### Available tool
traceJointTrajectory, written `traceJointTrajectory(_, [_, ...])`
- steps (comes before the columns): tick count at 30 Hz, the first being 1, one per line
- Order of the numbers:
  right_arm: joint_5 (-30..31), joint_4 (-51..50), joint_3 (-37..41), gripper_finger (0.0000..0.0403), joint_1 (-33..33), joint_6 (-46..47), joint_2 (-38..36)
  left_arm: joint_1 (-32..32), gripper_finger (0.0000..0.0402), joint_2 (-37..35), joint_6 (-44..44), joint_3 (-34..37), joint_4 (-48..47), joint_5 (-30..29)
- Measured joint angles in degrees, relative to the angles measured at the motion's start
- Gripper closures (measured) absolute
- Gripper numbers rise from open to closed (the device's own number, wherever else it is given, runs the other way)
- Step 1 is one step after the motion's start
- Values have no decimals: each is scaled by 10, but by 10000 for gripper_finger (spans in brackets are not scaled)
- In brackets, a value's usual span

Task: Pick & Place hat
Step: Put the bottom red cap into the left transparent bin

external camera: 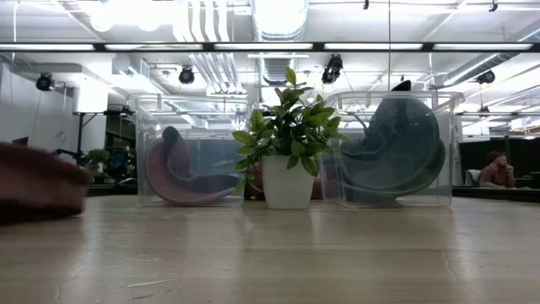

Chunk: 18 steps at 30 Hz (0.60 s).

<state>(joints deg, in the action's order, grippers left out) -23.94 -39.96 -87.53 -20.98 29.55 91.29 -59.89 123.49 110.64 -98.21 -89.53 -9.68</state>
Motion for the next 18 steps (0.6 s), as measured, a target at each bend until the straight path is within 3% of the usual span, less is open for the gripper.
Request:
traceJointTrajectory(11, [0,0,0,174,0,0,0,-9,400,-139,84,0,6,-200])
traceJointTrajectory(18, [0,0,0,174,0,0,0,-16,400,-190,88,-1,0,-276])
